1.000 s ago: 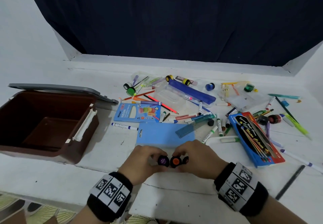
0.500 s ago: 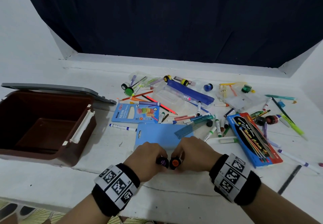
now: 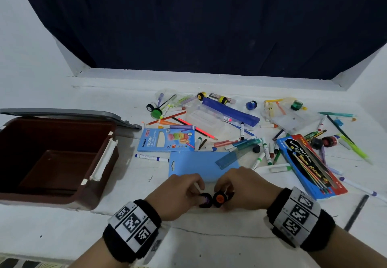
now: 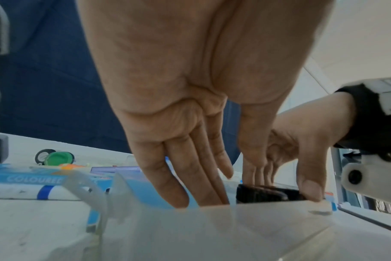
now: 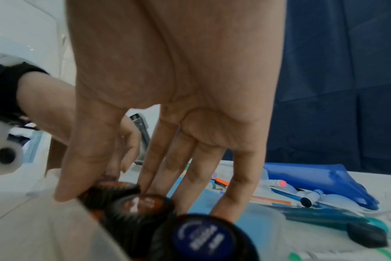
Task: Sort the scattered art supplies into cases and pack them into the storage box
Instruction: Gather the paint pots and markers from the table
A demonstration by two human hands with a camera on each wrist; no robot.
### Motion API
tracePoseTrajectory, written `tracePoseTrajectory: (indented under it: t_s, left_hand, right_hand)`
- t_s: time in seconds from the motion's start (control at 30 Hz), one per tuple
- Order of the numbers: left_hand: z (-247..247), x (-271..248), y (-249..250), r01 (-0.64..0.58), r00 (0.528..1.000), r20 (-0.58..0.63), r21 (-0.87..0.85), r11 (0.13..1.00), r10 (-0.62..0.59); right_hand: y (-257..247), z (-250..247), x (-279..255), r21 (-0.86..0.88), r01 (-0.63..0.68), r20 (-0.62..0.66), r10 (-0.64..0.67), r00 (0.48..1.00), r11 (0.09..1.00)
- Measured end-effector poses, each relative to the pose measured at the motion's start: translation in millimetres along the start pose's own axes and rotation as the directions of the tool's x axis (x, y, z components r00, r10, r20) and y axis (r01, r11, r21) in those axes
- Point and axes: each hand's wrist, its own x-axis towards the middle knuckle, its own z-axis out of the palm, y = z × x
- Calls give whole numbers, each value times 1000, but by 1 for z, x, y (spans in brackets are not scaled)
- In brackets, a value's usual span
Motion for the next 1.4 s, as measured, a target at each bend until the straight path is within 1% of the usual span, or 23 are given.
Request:
tracePoseTrajectory:
  t_s: [0.07,0.1,0.17,0.2,0.23,0.3,0.33,0.37,0.4,0.47,0.53,0.57,0.6,0.63,0.7,0.8,0.87,0.93,1.0,1.13,1.2,1.3,1.4]
  left_hand:
    - [-3,-2,-2,-28,998,-61,-37,999,26]
    - [-5,-2,-3,-43,995,-92,-76,996,36]
    - [-11,-2,-2,-70,985,-168,-154,986,44]
    - [-14,-1,-1,-81,976,-213,-179,981,42]
    - [-17,1,1,-96,965,-261,-197,976,42]
    - [-26,5,6,-130,935,-351,-235,963,40]
    - [-30,8,9,-145,920,-390,-253,956,37]
    - [-35,12,12,-160,905,-424,-269,950,33]
    - [-38,16,15,-175,892,-450,-289,941,28]
    - [-45,27,21,-204,875,-484,-340,918,15]
    - [-53,42,28,-233,869,-495,-381,895,16]
    - [-57,52,31,-244,870,-492,-384,891,26]
    - [-63,63,34,-250,873,-486,-375,893,40]
    - [-69,75,37,-251,876,-479,-367,896,49]
    - [-82,105,44,-247,877,-477,-348,904,56]
    - [-98,160,52,-233,859,-507,-261,937,73]
    - [-104,200,51,-211,848,-525,-209,955,72]
    - [-106,239,47,-171,853,-518,-150,974,70]
    - [-105,274,40,-103,878,-475,-54,993,65]
    - [-104,329,29,21,951,-309,155,988,29]
    - [-104,350,26,69,975,-223,228,971,-17]
    - [-105,373,25,128,986,-137,260,957,-95]
    - [-105,385,28,137,990,-22,328,935,-138]
  right_hand:
    - [6,-3,-3,178,-16,3,15,1000,984]
    - [9,-6,-5,290,-23,-20,30,999,957]
    - [14,-12,-9,464,-6,-149,85,985,886]
    - [16,-14,-11,520,18,-240,125,963,854]
    - [18,-18,-12,565,54,-334,168,927,823]
    - [24,-25,-10,615,127,-497,258,829,778]
    - [29,-30,-8,630,155,-546,293,785,761]
    - [33,-36,-5,654,184,-568,316,760,734]
    - [38,-43,-2,688,210,-565,331,756,695]
    - [50,-59,3,790,238,-505,379,776,565]
    - [64,-77,10,867,250,-444,438,782,432]
    - [73,-86,14,884,253,-427,460,778,393]
    - [83,-95,20,893,250,-417,480,772,375]
    - [94,-104,26,895,245,-416,497,761,373]
    - [121,-119,42,881,223,-435,526,731,418]
    - [162,-136,71,824,169,-488,528,695,540]
    - [188,-144,94,780,104,-503,519,691,617]
    - [210,-152,116,771,7,-453,540,710,637]
    - [228,-159,135,781,-75,-382,569,728,620]
    - [249,-164,161,748,-205,-303,600,740,631]
    - [255,-161,172,721,-258,-263,598,757,643]
    - [262,-157,187,578,-337,-229,544,807,743]
    - [261,-158,195,494,-351,-193,493,848,796]
